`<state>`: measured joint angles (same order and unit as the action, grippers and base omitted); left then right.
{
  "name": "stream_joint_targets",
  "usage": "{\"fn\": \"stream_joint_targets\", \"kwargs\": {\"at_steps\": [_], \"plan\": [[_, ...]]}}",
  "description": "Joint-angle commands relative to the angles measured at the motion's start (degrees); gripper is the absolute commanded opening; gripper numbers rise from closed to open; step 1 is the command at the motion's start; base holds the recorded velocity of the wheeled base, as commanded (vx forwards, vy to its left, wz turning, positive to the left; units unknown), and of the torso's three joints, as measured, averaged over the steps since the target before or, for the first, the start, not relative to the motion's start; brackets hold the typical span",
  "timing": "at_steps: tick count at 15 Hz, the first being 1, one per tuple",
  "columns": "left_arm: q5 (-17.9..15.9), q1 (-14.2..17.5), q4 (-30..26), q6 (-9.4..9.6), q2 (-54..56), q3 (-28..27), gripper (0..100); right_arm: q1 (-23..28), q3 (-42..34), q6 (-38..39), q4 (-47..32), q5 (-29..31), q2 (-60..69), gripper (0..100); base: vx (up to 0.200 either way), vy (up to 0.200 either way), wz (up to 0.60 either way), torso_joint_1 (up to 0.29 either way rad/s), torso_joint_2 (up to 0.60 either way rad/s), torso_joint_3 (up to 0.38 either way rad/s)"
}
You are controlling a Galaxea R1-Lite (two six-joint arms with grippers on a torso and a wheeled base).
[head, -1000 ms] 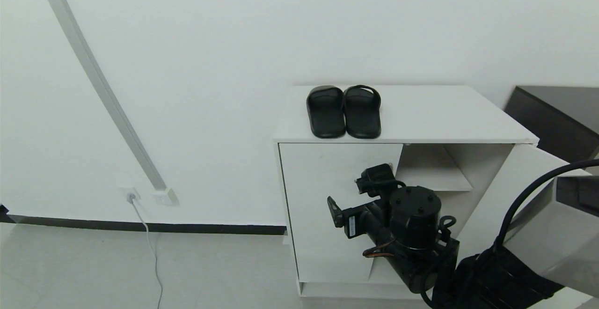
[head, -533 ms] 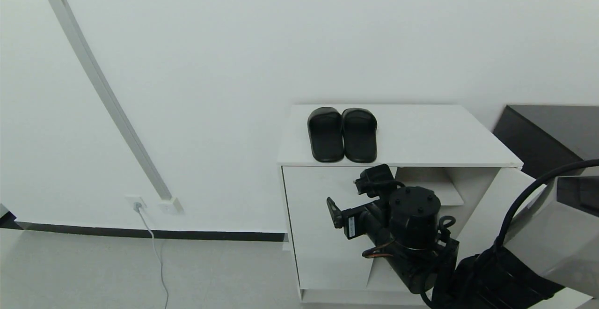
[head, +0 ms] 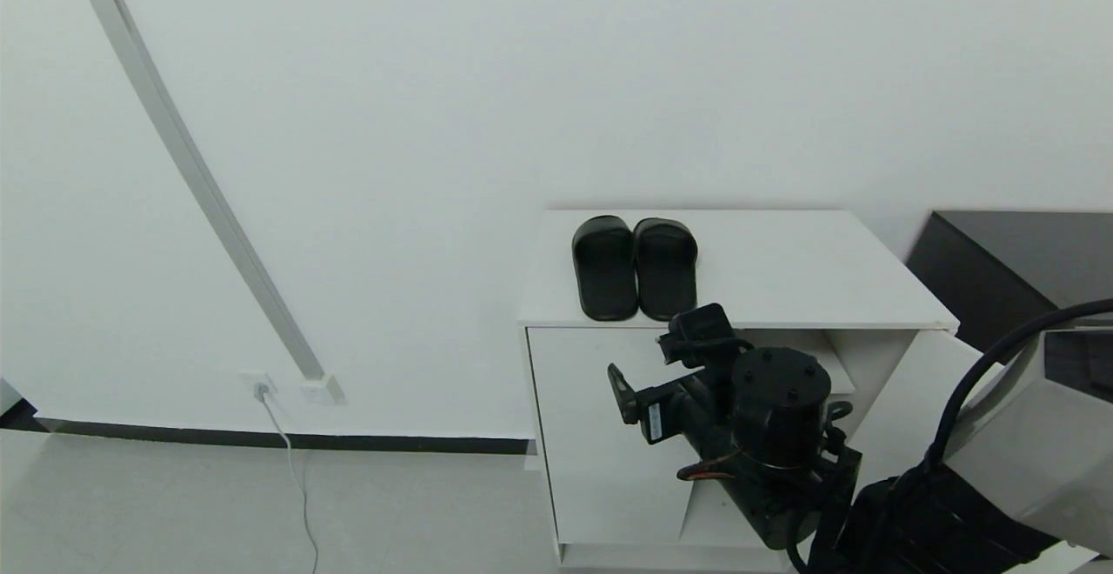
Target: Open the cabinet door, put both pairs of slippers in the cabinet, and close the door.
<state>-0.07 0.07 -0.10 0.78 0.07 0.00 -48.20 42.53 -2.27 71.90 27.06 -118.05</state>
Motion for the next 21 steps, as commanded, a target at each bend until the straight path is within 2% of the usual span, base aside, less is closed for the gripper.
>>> {"fn": "stream_joint_targets", "kwargs": {"at_steps": [1, 3, 4, 5, 7, 9, 17, 21], "plan": [[0.0, 0.0, 0.0, 0.01, -0.1, 0.0, 0, 0.2, 3.7, 1.2, -4.6, 0.2, 0.1, 100, 0.000, 0.000, 0.00, 0.000, 0.00, 0.000], [-0.1, 0.0, 0.0, 0.10, -0.1, -0.1, 0, 0.3, 11.4, 8.8, -20.4, 1.3, 2.7, 100, 0.000, 0.000, 0.00, 0.000, 0.00, 0.000], [-0.1, 0.0, 0.0, 0.10, -0.1, -0.1, 0, 0.2, 18.2, 13.5, -34.5, 3.5, 4.9, 100, 0.000, 0.000, 0.00, 0.000, 0.00, 0.000], [0.0, 0.0, 0.0, 0.10, -0.1, 0.0, 0, 0.1, 24.5, 17.1, -45.3, 5.4, 6.3, 100, 0.000, 0.000, 0.00, 0.000, 0.00, 0.000], [0.0, 0.0, 0.0, 0.01, -0.1, 0.0, 0, -0.1, 36.7, 21.7, -59.5, 9.1, 6.5, 100, 0.000, 0.000, 0.00, 0.000, 0.00, 0.000], [0.0, 0.0, 0.0, 0.01, -0.1, 0.0, 0, -0.7, 41.5, 21.5, -62.1, 11.6, 6.0, 100, 0.000, 0.000, 0.00, 0.000, 0.00, 0.000], [-0.1, 0.0, 0.0, -0.08, -0.1, -0.1, 0, -0.8, 37.7, 21.6, -59.2, 12.2, 4.5, 100, 0.000, 0.000, 0.00, 0.000, 0.00, 0.000], [-0.1, 0.0, 0.0, -0.08, -0.1, -0.1, 0, -0.5, 36.7, 21.5, -58.3, 12.1, 3.7, 100, 0.200, 0.000, 0.00, -0.006, 0.00, 0.002]]}}
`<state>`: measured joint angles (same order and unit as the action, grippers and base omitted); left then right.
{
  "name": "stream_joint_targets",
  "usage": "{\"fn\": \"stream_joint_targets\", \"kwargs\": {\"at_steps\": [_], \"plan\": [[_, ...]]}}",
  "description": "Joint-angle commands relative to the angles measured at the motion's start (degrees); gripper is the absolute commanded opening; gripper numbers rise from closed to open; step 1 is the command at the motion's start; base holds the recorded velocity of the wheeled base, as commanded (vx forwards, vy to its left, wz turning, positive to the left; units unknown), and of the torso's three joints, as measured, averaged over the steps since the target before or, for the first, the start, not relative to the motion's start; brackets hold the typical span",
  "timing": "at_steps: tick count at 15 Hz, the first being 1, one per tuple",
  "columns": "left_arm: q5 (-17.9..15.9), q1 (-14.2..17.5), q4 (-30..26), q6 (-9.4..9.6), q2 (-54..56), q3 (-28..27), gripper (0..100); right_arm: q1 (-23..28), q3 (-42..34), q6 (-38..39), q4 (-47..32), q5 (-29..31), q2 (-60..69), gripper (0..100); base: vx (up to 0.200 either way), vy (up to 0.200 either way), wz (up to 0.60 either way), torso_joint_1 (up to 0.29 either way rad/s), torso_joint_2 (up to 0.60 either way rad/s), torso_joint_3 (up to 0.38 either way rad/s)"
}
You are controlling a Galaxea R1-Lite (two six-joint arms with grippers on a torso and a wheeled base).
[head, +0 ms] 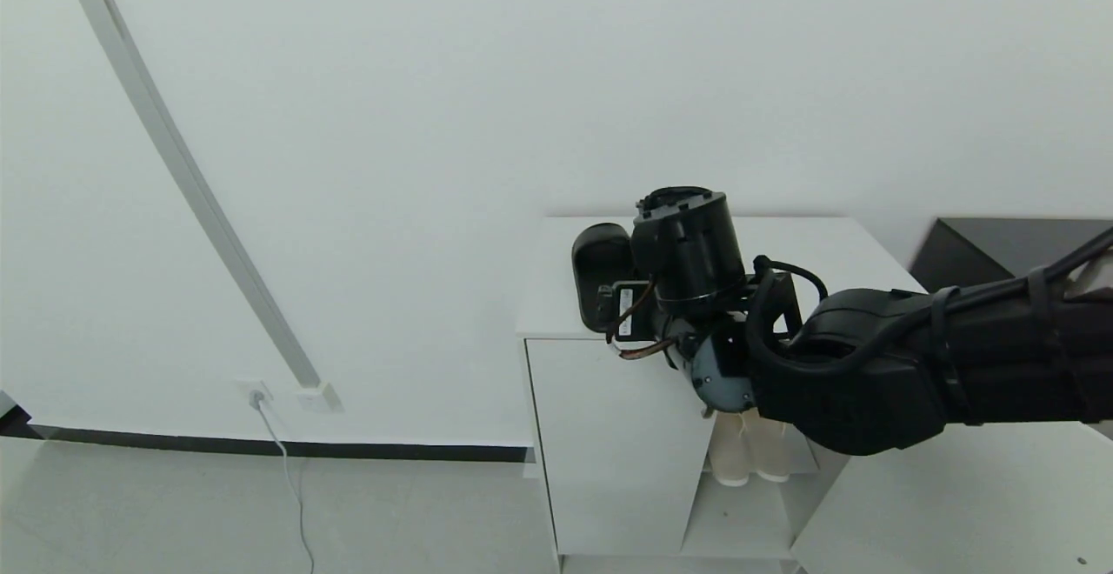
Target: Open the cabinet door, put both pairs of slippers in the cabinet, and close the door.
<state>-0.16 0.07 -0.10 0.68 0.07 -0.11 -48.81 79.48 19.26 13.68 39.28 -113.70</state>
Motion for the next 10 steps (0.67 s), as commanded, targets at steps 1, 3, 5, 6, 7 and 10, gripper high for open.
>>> {"fn": "stream_joint_targets", "kwargs": {"at_steps": [1, 3, 5, 6, 7, 10], "plan": [[0.0, 0.0, 0.0, 0.02, -0.1, 0.0, 0, 0.1, -0.2, 0.0, 0.3, -0.1, -1.0, 100, 0.200, 0.000, 0.00, 0.017, 0.00, 0.002], [0.0, 0.0, 0.0, 0.02, -0.1, 0.0, 0, 0.3, -0.2, 0.0, 0.6, -0.1, -2.0, 100, 0.200, 0.000, 0.00, 0.017, 0.00, -0.002], [0.0, 0.0, 0.0, 0.02, -0.1, 0.0, 0, 0.4, -0.3, 0.2, 0.7, -0.1, -3.5, 100, 0.200, 0.000, 0.00, 0.005, 0.00, 0.000], [0.0, 0.0, 0.0, 0.02, -0.1, 0.0, 0, 0.6, -0.1, 0.2, 0.9, -0.1, -4.7, 100, 0.200, 0.000, 0.00, -0.002, 0.00, -0.002], [0.1, 0.0, 0.0, 0.02, -0.1, 0.0, 0, 1.2, 0.1, -0.2, 2.5, -0.1, -5.9, 100, 0.000, 0.000, 0.00, 0.000, 0.00, 0.000], [0.2, 0.0, 0.0, 0.02, -0.1, 0.0, 0, 3.1, 0.6, -4.8, 10.8, -0.6, -10.5, 100, 0.000, 0.000, 0.00, 0.000, 0.00, 0.000]]}}
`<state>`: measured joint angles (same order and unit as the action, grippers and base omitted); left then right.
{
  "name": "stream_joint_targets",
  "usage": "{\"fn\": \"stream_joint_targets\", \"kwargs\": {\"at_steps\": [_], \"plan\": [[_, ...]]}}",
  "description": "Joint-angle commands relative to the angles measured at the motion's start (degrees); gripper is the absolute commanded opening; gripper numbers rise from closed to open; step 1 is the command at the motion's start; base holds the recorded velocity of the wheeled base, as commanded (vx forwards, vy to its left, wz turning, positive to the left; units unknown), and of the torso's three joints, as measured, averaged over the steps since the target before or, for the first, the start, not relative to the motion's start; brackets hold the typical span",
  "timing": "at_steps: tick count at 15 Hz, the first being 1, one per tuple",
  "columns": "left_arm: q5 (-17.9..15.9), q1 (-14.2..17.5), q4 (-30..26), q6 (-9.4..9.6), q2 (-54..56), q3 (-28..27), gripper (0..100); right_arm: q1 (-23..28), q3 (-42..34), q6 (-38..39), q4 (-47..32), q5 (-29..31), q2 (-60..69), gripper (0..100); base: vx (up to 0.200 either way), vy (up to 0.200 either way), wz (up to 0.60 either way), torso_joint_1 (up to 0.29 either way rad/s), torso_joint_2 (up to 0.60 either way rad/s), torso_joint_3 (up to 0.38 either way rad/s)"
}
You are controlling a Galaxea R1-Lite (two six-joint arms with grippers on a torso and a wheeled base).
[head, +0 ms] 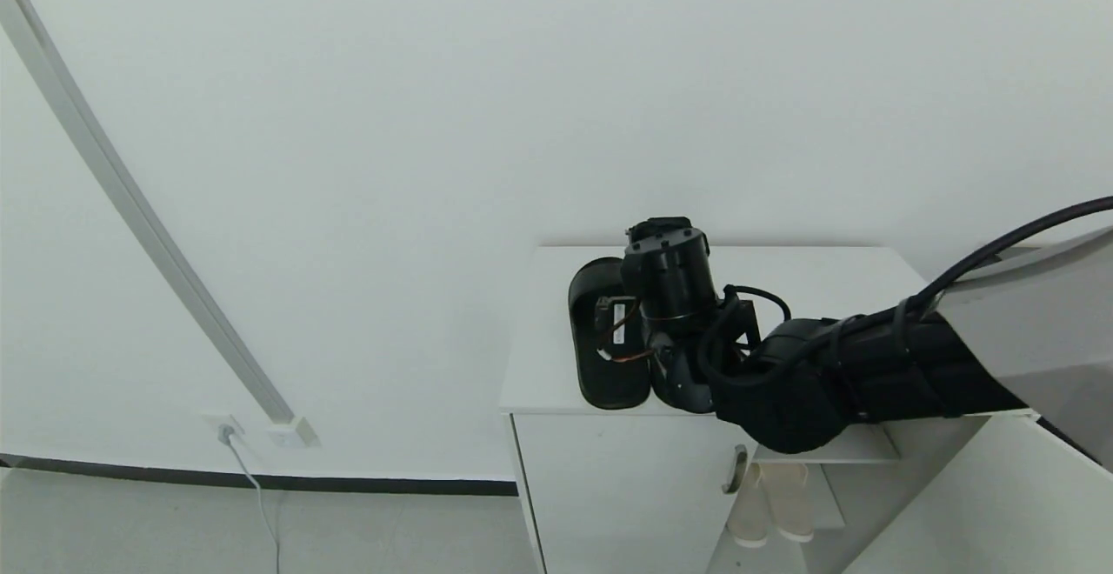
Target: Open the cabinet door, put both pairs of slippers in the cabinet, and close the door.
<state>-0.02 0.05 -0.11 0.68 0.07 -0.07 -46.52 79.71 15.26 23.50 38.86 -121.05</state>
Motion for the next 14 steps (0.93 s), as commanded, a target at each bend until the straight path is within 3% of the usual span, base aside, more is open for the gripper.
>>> {"fn": "stream_joint_targets", "kwargs": {"at_steps": [1, 14], "plan": [[0.0, 0.0, 0.0, 0.02, -0.1, 0.0, 0, 1.6, 1.3, -2.3, 3.1, -0.2, -4.6, 100, 0.000, 0.000, 0.00, 0.000, 0.00, 0.000], [0.2, 0.0, 0.0, 0.02, -0.1, 0.0, 0, 7.1, 17.3, -6.1, 4.4, -0.8, -16.5, 100, 0.000, 0.000, 0.00, 0.000, 0.00, 0.000]]}}
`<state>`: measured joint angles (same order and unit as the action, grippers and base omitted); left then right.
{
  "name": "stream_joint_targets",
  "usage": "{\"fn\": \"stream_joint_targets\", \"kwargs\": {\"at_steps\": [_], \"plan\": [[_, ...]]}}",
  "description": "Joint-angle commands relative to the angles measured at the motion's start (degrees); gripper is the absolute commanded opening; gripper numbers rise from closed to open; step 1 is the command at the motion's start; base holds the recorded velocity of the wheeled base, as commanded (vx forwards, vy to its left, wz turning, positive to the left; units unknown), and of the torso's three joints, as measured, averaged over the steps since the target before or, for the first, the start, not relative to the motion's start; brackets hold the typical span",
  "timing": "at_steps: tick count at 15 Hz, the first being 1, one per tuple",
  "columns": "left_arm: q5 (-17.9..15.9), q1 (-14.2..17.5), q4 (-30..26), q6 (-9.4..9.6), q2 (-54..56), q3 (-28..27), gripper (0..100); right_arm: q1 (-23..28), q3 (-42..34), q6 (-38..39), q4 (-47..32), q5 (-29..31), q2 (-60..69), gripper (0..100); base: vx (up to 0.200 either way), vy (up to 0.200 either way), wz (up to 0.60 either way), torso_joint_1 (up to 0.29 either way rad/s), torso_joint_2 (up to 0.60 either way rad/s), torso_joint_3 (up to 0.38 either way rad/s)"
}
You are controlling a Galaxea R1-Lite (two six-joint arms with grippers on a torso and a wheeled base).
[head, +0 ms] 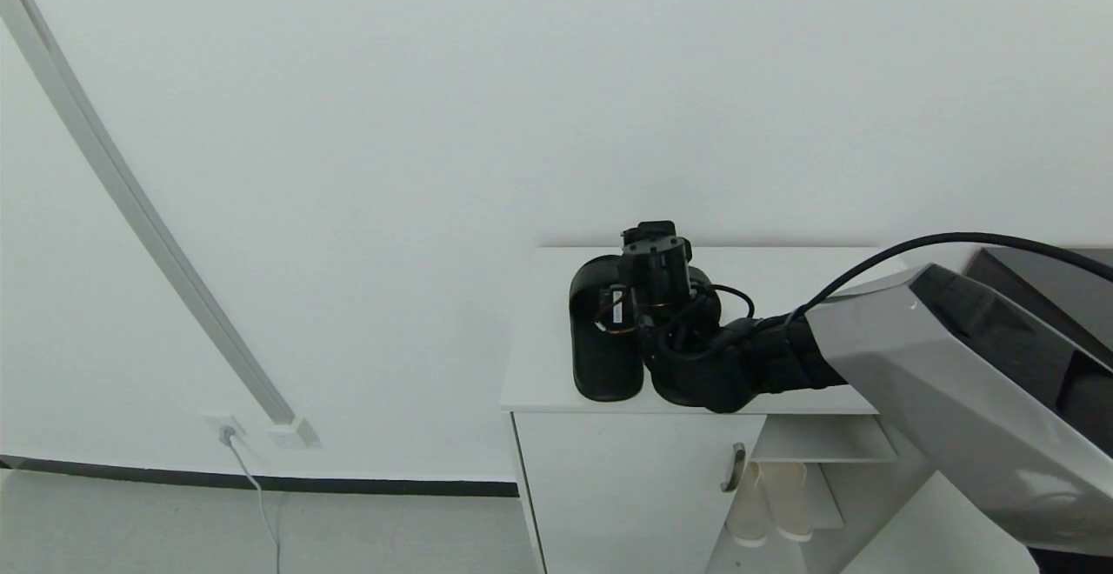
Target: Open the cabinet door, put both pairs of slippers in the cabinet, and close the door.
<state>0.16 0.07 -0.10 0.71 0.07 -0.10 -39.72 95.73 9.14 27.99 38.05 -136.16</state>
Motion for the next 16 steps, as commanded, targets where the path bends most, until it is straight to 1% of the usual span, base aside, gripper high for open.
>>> {"fn": "stream_joint_targets", "kwargs": {"at_steps": [1, 2, 8, 11, 12, 14, 15, 16], "plan": [[0.0, 0.0, 0.0, 0.00, -0.1, 0.0, 0, 0.3, 1.8, 0.1, -0.6, 0.0, -1.8, 100, 0.000, 0.000, 0.00, 0.000, 0.00, 0.000], [0.0, 0.0, 0.0, 0.00, -0.1, 0.0, 0, 0.3, 1.8, 0.1, -0.6, 0.0, -1.8, 0, 0.000, 0.000, 0.00, 0.000, 0.00, 0.000], [0.0, 0.0, 0.0, 0.00, -0.1, 0.0, 0, 0.1, 1.7, 0.1, -0.5, 0.3, -0.9, 0, 0.000, 0.000, 0.00, 0.000, 0.00, 0.000], [0.0, 0.0, 0.0, 0.00, -0.1, 0.0, 0, -0.1, 0.5, 0.1, -0.6, 0.4, 1.7, 0, 0.000, 0.000, 0.00, 0.000, 0.00, 0.000], [0.0, 0.0, 0.0, 0.00, -0.1, 0.0, 0, -0.2, -0.7, 0.1, -0.6, 0.3, 2.8, 0, 0.000, 0.000, 0.00, 0.000, 0.00, 0.000], [-0.1, 0.0, 0.0, 0.00, -0.1, 0.0, 0, -1.2, -7.9, -0.6, 0.0, -2.3, 9.0, 0, 0.000, 0.000, 0.00, 0.000, 0.00, 0.000], [0.0, 0.0, 0.0, 0.00, -0.1, 0.0, 0, -1.3, -8.8, -0.7, 0.0, -2.5, 9.6, 0, 0.000, 0.000, 0.00, 0.000, 0.00, 0.000], [-0.1, 0.0, 0.0, 0.00, -0.1, 0.0, 0, -2.0, -14.9, -1.0, 1.3, -4.7, 14.9, 0, 0.000, 0.000, 0.00, 0.000, 0.00, 0.000]]}}
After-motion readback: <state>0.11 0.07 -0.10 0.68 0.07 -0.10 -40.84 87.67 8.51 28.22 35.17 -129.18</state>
